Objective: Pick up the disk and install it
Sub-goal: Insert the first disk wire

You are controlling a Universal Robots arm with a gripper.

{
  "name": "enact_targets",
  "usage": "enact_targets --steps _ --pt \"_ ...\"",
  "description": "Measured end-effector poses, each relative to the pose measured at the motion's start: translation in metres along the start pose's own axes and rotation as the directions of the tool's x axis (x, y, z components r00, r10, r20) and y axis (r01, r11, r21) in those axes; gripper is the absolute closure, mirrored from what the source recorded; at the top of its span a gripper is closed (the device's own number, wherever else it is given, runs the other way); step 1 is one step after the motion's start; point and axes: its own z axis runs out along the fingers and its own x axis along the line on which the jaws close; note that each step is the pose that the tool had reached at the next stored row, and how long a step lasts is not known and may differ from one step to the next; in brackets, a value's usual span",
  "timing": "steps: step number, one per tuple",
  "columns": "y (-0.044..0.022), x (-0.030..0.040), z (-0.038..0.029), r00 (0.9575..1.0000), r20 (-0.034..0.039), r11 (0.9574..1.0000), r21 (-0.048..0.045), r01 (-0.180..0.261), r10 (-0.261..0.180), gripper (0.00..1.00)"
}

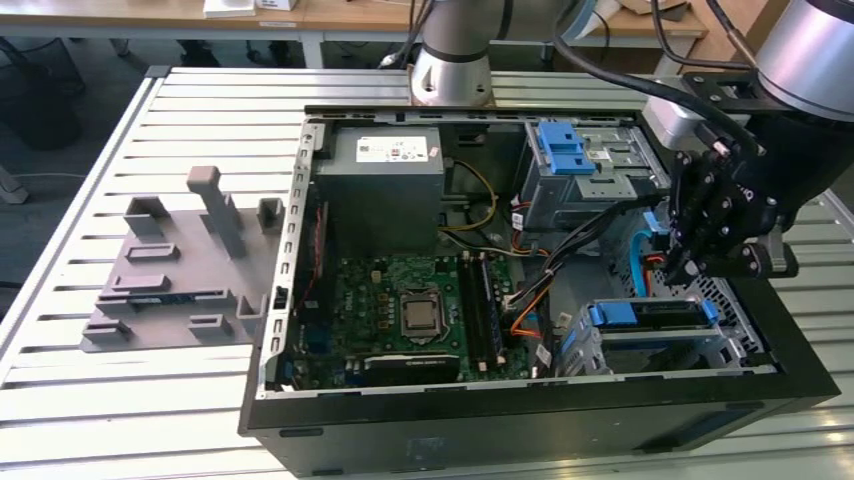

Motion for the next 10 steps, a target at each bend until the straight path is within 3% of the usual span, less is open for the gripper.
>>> enact_targets --steps 7,8,10 --pt "-0.0003 0.0063 0.0025 1.0000 0.0009 1.0000 -0.0035 -0.002 0.002 0.84" --pt "-0.0004 0.0063 0.0026 1.0000 0.0007 1.0000 -0.0086 -0.002 0.002 0.84" --pt "-0.0006 0.0064 0.0028 1.0000 -0.0003 0.9996 -0.0286 -0.002 0.002 0.84"
